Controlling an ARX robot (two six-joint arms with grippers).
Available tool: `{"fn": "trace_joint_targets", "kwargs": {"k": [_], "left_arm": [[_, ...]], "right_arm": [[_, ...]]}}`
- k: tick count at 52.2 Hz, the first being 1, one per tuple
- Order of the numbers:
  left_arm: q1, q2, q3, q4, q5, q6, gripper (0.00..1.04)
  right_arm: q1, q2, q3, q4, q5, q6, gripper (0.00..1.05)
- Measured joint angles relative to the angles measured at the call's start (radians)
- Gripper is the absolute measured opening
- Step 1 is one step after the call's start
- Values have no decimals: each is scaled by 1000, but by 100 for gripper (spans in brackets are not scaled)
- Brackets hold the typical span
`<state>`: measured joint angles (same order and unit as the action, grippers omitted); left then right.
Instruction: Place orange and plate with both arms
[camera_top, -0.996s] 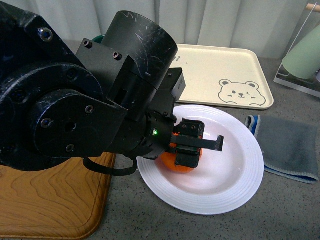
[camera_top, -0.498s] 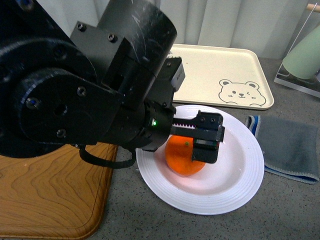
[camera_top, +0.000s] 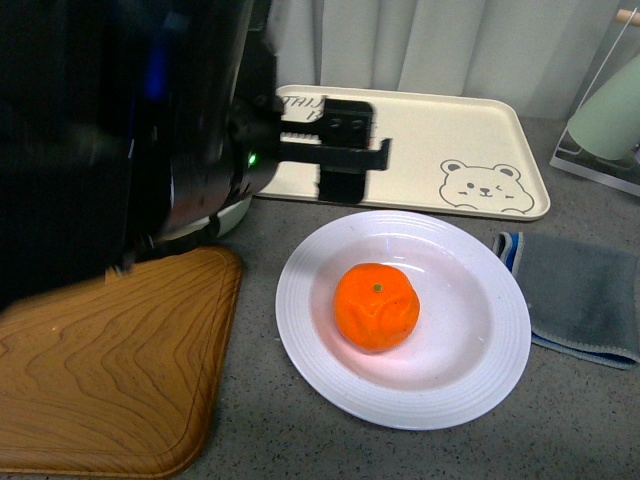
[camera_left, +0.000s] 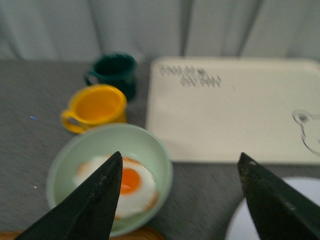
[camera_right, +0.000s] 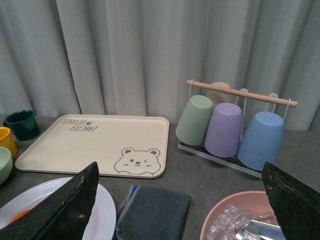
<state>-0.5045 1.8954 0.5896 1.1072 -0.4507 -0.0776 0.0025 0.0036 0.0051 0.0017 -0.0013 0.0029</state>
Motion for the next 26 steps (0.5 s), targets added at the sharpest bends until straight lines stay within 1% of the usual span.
{"fn": "trace_joint_targets", "kwargs": {"k": [1,3,4,6,7,10,11,15,18,19,20,26], "left_arm": [[7,-6,-18,31,-3,6,67],[36,-44,-80,132,7,25,60],[43,-55,-93,151,10,26,58],[74,-117,-145,203,27,38,50],[78,-126,-151,206,29,40,49],[111,-205,-211,216,66,51,38],[116,-216,-221,216,72,52,37],[160,-293,-305,202,119,59,21],[192,-342,-349,185,142,61,11],[197,-351,-355,182,145,61,10],[211,-377,-373,173,154,62,4],[262,-517,-445,111,225,69,4]], "right_arm": [[0,0,0,0,0,0,95],[0,0,0,0,0,0,95],[0,0,0,0,2,0,95],[0,0,0,0,3,0,95],[0,0,0,0,3,0,95],[0,0,0,0,3,0,95],[0,0,0,0,3,0,95],[0,0,0,0,-1,0,95],[0,0,0,0,-1,0,95],[0,0,0,0,-1,0,95],[0,0,0,0,0,0,95],[0,0,0,0,0,0,95]]}}
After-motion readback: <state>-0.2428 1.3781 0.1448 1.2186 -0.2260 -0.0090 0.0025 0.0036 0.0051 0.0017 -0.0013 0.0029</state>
